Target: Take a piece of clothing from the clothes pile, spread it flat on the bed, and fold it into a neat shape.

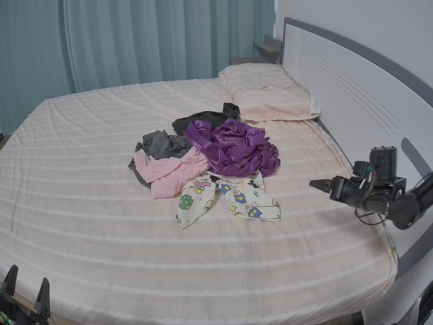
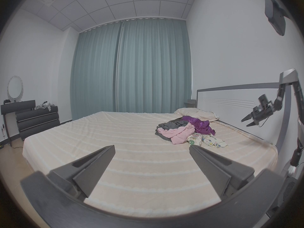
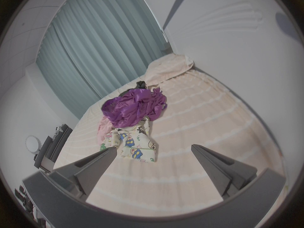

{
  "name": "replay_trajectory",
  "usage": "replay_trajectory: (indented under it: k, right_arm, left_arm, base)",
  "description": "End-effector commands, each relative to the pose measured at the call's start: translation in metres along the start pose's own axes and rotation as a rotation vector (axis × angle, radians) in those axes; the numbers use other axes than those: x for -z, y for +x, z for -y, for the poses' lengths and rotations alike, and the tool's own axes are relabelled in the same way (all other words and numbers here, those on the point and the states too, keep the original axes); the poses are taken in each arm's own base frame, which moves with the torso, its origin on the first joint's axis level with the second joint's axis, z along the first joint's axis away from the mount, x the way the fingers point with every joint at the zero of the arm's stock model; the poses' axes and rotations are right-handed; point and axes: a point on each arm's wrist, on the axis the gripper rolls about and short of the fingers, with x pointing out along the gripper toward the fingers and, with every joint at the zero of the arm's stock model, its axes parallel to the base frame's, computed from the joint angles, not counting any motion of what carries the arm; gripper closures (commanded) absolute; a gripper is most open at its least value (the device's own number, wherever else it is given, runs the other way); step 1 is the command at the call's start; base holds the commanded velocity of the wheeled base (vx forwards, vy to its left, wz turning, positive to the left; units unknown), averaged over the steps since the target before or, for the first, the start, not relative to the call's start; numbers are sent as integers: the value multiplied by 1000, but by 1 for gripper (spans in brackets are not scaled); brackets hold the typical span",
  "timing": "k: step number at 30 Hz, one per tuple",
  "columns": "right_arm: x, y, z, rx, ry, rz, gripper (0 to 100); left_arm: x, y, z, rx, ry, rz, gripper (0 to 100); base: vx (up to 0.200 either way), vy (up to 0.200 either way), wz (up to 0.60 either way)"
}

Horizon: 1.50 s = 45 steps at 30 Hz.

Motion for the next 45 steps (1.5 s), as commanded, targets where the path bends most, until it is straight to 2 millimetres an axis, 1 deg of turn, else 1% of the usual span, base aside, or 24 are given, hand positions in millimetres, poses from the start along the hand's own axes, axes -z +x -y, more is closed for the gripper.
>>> replay_trajectory:
  k: [1, 3, 5, 6, 8, 11, 12, 14, 19, 20, 21, 23, 28, 31, 32, 36, 37, 38, 39, 40, 45]
  right_arm:
    - [39, 109, 7, 26, 43, -80, 0]
    - [42, 115, 6, 20, 41, -87, 0]
    - [48, 129, 1, 7, 31, -99, 0]
    - [48, 131, 1, 9, 31, -98, 0]
    - [49, 142, -5, 4, 26, -112, 0]
    - [47, 147, -7, 7, 43, -118, 0]
    - [45, 151, -11, 2, 53, -121, 0]
    - [45, 155, -11, 5, 53, -124, 0]
    - [53, 169, -9, 8, 52, -139, 0]
    - [53, 169, -9, 8, 52, -139, 0]
    - [58, 173, -12, 2, 47, -146, 0]
    - [61, 175, -14, -3, 43, -152, 0]
    - [71, 193, -27, -39, 24, -150, 0]
    - [77, 196, -36, -54, 12, -157, 0]
    - [78, 197, -43, -66, 4, -153, 0]
    - [81, 195, -62, -94, -18, -147, 0]
    - [81, 195, -62, -94, -18, -147, 0]
    - [83, 195, -69, -103, -30, -150, 0]
    - [83, 195, -69, -103, -30, -150, 0]
    - [83, 197, -75, -96, -38, -162, 0]
    - [83, 203, -91, -79, -59, -166, 0]
  left_arm:
    - [5, 0, 0, -2, -5, -1, 0]
    - [5, 0, 0, -2, -5, -1, 0]
    - [5, 0, 0, -2, -5, -1, 0]
    - [5, 0, 0, -2, -5, -1, 0]
    - [5, 0, 0, -2, -5, -1, 0]
    - [5, 0, 0, -2, -5, -1, 0]
    - [5, 0, 0, -2, -5, -1, 0]
    - [5, 0, 0, -2, -5, -1, 0]
    - [5, 0, 0, -2, -6, -1, 0]
    - [5, 0, 0, -2, -6, -1, 0]
    - [5, 0, 0, -2, -8, -1, 0]
    - [5, 0, 0, -2, -8, -1, 0]
    - [5, 0, 0, -2, -12, -1, 0]
    - [5, 0, 0, -2, -14, -3, 0]
    - [5, 0, 0, -2, -15, -3, 0]
    - [5, 0, 0, -2, -26, -1, 0]
    - [5, 0, 0, -2, -26, -1, 0]
    - [5, 0, 0, -2, -29, -1, 0]
    - [5, 0, 0, -2, -29, -1, 0]
    - [5, 0, 0, -2, -29, -1, 0]
    - [5, 0, 0, -2, -29, -1, 0]
  base:
    - [0, 0, 0]
    - [0, 0, 0]
    - [0, 0, 0]
    - [0, 0, 0]
    - [0, 0, 0]
    - [0, 0, 0]
    - [0, 0, 0]
    - [0, 0, 0]
    - [0, 0, 0]
    - [0, 0, 0]
    - [0, 0, 0]
    - [0, 0, 0]
    - [0, 0, 0]
    - [0, 0, 0]
    - [0, 0, 0]
    - [0, 0, 0]
    - [0, 0, 0]
    - [0, 0, 0]
    - [0, 0, 0]
    - [0, 0, 0]
    - [0, 0, 0]
